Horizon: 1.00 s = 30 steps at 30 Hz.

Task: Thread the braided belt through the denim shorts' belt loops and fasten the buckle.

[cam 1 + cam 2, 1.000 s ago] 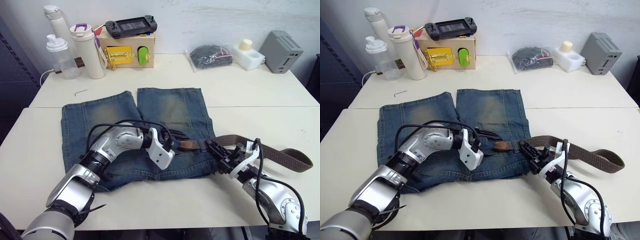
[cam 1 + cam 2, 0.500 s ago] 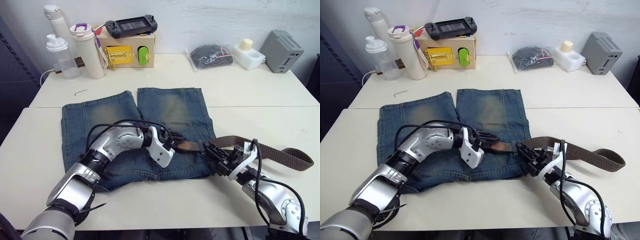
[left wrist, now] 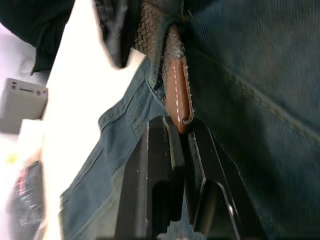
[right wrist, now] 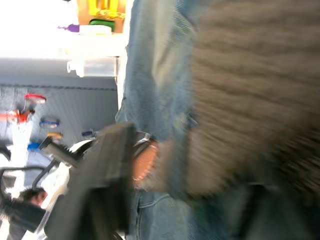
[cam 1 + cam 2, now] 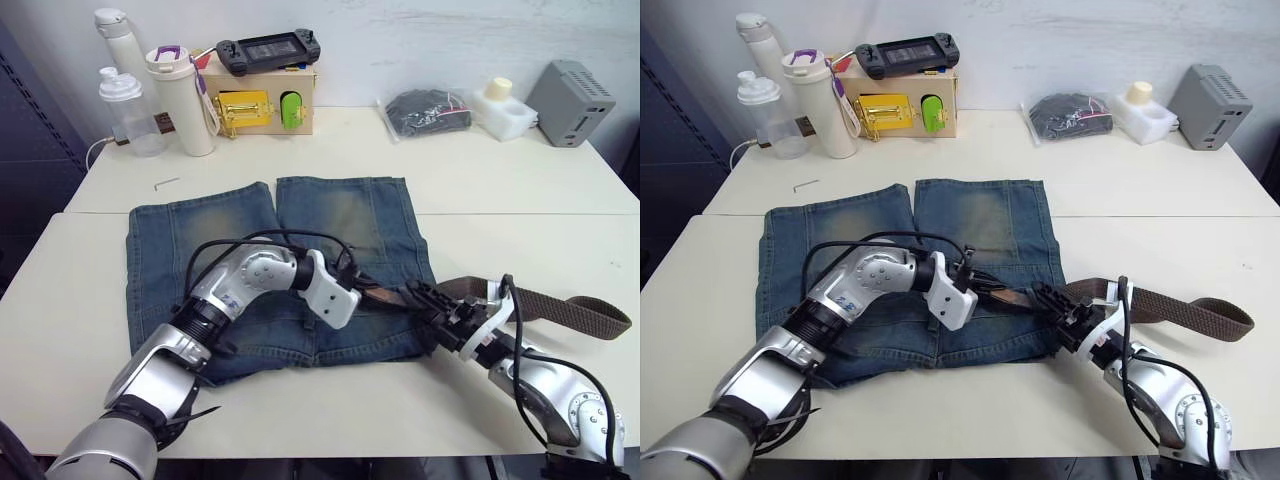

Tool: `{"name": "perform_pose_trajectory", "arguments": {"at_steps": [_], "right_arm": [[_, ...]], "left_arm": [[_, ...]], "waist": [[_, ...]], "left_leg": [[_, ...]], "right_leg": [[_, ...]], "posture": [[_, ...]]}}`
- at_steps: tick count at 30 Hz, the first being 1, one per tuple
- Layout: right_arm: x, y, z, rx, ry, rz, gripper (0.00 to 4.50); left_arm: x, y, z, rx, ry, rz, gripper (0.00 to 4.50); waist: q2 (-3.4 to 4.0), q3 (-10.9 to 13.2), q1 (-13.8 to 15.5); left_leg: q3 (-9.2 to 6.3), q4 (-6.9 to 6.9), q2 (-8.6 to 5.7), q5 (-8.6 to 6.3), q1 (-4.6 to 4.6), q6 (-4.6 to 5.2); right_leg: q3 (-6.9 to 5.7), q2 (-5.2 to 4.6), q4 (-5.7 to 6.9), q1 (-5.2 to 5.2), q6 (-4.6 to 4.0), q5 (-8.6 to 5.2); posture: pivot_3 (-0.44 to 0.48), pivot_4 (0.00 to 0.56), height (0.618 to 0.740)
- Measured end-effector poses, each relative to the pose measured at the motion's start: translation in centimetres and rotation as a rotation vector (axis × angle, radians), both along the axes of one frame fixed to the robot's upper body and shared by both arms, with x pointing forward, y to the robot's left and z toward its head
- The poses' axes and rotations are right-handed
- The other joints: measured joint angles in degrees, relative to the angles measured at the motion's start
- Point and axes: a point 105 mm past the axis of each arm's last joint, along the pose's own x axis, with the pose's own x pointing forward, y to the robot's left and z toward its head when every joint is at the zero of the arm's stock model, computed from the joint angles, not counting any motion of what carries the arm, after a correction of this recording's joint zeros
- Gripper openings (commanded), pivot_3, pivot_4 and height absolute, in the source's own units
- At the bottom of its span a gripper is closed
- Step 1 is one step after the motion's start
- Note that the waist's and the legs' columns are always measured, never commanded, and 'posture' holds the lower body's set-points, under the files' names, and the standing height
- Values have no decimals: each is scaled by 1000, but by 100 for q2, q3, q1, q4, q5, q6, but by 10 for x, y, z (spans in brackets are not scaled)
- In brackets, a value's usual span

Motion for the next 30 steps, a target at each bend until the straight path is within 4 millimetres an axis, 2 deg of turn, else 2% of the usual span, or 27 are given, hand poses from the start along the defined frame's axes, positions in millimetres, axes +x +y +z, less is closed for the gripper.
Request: {"name": "perform_pose_trajectory", "arguments": {"at_steps": [1,4,6,9,10,12,14,18,20,23,27,30], "right_arm": [[-2,-4,4,-28,-21,13,4439],[-15,-29,7,-215,-58,59,4480],[-23,-38,15,-339,-113,113,4480],[-40,-26,37,-479,-304,264,4480],[-44,-22,41,-503,-348,298,4480],[-53,-11,43,-680,-492,381,4480],[-58,4,37,-947,-685,486,4480],[-64,23,14,-1275,-1000,640,4480],[-61,24,3,-1418,-1107,672,4480],[-49,15,-16,-1593,-1177,675,3667],[-37,12,-25,-1713,-1260,613,1792],[-29,8,-31,-1762,-1257,554,219]], "left_arm": [[1,-1,1,6,15,3,0],[2,-6,6,1,29,-3,0],[6,-6,7,6,42,12,0],[7,-8,11,-6,65,14,0],[7,-8,11,-8,72,13,0],[7,-5,14,-16,111,23,0],[8,4,20,-26,150,39,0],[5,17,34,-43,167,49,0],[2,21,33,-39,177,56,0],[-2,21,30,-32,197,58,0],[-6,23,25,-26,204,61,0],[-6,26,22,-12,196,72,0]], "waist": [[0,0,2],[10,6,39],[10,8,40],[12,10,28],[8,13,22],[13,21,28],[16,26,12],[12,28,-2],[12,28,11],[11,29,54],[10,29,116],[10,29,146]], "left_leg": [[0,0,0,0,-1,1],[1,2,-6,0,-5,8],[2,-2,-1,1,-4,12],[2,-14,2,3,-1,14],[1,-18,3,3,4,13],[2,-32,1,10,7,18],[1,-65,1,27,18,14],[0,-91,0,48,22,7],[1,-88,-2,49,21,7],[2,-79,-4,50,16,7],[5,-72,-4,51,16,5],[6,-60,-4,51,15,4]], "right_leg": [[-1,0,-3,1,0,0],[-8,-8,-15,8,0,0],[-19,-8,-40,20,0,0],[-23,-8,-48,25,4,1],[-25,-7,-54,32,5,2],[-27,-8,-88,42,16,3],[-30,-4,-138,56,68,24],[-32,-7,-190,69,91,36],[-31,-10,-189,70,91,36],[-30,-13,-181,64,91,36],[-30,-15,-163,58,91,36],[-28,-15,-150,56,91,36]], "posture": [[0,150,645],[0,150,645],[0,150,645],[0,150,645],[0,150,645],[0,150,645],[0,150,645],[0,150,645],[0,150,645],[0,150,645],[0,150,645],[0,150,645]]}}
